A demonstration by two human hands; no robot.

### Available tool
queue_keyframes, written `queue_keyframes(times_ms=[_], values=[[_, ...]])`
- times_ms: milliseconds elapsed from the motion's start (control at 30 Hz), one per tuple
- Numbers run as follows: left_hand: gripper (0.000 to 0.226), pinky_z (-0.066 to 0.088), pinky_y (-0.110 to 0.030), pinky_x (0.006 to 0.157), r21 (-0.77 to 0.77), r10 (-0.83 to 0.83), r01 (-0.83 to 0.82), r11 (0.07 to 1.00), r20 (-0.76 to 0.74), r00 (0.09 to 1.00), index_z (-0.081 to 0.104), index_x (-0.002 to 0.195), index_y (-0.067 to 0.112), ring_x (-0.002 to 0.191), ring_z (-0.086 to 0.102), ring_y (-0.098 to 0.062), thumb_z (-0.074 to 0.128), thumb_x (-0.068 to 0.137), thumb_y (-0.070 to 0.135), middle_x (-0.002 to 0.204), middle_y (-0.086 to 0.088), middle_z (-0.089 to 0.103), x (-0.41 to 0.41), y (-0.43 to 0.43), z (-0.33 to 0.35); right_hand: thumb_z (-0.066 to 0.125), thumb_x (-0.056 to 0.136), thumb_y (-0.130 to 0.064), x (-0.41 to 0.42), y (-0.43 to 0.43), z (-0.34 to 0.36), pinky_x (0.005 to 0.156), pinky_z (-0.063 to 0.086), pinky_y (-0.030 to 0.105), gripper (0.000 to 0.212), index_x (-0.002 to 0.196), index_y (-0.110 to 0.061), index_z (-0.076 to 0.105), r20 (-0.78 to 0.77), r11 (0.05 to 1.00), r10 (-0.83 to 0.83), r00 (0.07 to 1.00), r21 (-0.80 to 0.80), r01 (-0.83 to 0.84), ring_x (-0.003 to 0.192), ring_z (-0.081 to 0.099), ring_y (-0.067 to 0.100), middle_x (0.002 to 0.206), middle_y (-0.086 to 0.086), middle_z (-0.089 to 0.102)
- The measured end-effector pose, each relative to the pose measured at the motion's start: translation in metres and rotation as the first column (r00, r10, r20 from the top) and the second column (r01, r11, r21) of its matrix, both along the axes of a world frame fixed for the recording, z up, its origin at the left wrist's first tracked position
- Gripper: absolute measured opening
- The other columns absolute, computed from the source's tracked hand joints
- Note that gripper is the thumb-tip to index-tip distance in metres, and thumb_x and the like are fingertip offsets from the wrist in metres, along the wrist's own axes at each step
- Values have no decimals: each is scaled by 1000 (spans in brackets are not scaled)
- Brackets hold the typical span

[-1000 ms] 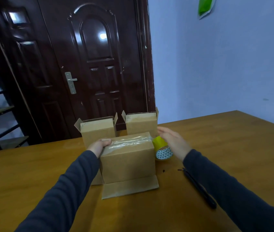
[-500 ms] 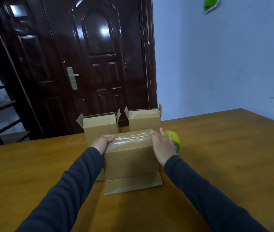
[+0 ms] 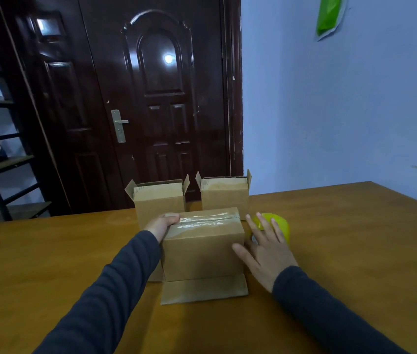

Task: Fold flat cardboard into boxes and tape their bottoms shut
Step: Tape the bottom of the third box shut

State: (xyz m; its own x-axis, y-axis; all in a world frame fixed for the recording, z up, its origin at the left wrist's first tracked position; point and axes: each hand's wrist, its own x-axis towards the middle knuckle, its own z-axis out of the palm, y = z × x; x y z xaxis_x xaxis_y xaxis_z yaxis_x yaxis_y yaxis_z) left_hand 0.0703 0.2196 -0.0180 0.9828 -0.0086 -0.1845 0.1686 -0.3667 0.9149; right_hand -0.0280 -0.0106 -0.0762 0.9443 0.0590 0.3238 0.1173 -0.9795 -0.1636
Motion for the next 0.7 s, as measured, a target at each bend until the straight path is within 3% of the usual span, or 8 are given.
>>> queue_keyframes(times_ms=[67, 133, 233, 333, 433, 533, 633, 700], values=[[46, 41, -39, 99, 21, -6, 6, 1000, 16, 1000, 48, 131, 1, 103, 56, -32, 53, 95, 29, 110, -17, 58, 0, 0, 0, -13, 81, -74, 1, -13, -1, 118, -4, 37, 89, 141, -35, 40, 30, 993, -33, 999, 112, 30, 147, -2, 12, 160, -8, 6], [46, 42, -39, 100, 16, -6, 5, 1000, 16, 1000, 48, 131, 0, 103, 56, -32, 53, 95, 28, 108, -16, 58, -1, -1, 1, 14, 89, -69, 5, -29, 6, 117, 11, 39, 66, 143, -37, 34, 70, 981, -115, 991, 167, 102, 145, 14, 13, 157, -10, 19], [48, 42, -34, 95, 38, -1, 1, 999, 3, 1000, 47, 132, -2, 103, 55, -31, 51, 96, 29, 122, -22, 58, -3, -2, 3, 55, 90, -33, 14, -60, 16, 112, 26, 38, 62, 146, -34, 30, 19, 972, -231, 973, 55, 230, 138, 23, 20, 153, -7, 30], [48, 40, -40, 104, 6, 12, -12, 1000, -10, 1000, 47, 131, -2, 112, 56, -36, 53, 95, 30, 123, -23, 58, -4, -3, 4, 55, 88, -13, 20, -84, 24, 105, 37, 34, 57, 141, -28, 42, 6, 950, -309, 951, 46, 309, 126, 35, 23, 139, -3, 47], [49, 39, -40, 105, 7, 11, -11, 1000, -16, 1000, 46, 132, -2, 112, 55, -35, 51, 96, 31, 124, -23, 57, -3, -3, 4, 53, 92, -28, 22, -100, 31, 84, 50, 35, 38, 129, -25, 55, -36, 903, -422, 906, 72, 423, 106, 53, 24, 116, 1, 61], [47, 41, -35, 99, -3, 5, -5, 1000, -13, 1000, 47, 131, -3, 101, 54, -29, 50, 97, 29, 125, -23, 57, -3, -4, 7, 56, 90, -36, 17, -118, 40, 67, 53, 31, 34, 116, -16, 64, -221, 835, -517, 827, 84, 544, 82, 62, 24, 91, 5, 65], [45, 41, -41, 104, -48, 3, -4, 999, -24, 1000, 49, 129, -2, 105, 56, -32, 53, 96, 28, 124, -24, 58, -1, -3, 4, 61, 89, -30, 13, -138, 41, 74, 54, 32, 36, 116, -6, 65, -401, 794, -514, 758, 114, 598, 88, 64, 26, 99, 10, 66], [45, 40, -44, 105, -65, 3, -5, 998, -34, 999, 49, 129, -2, 109, 57, -35, 54, 95, 28, 122, -24, 58, -1, -1, 3, 61, 90, -23, 7, -145, 35, 64, 54, 30, 37, 120, -2, 62, -486, 764, -482, 728, 174, 622, 87, 64, 27, 100, 13, 64]])
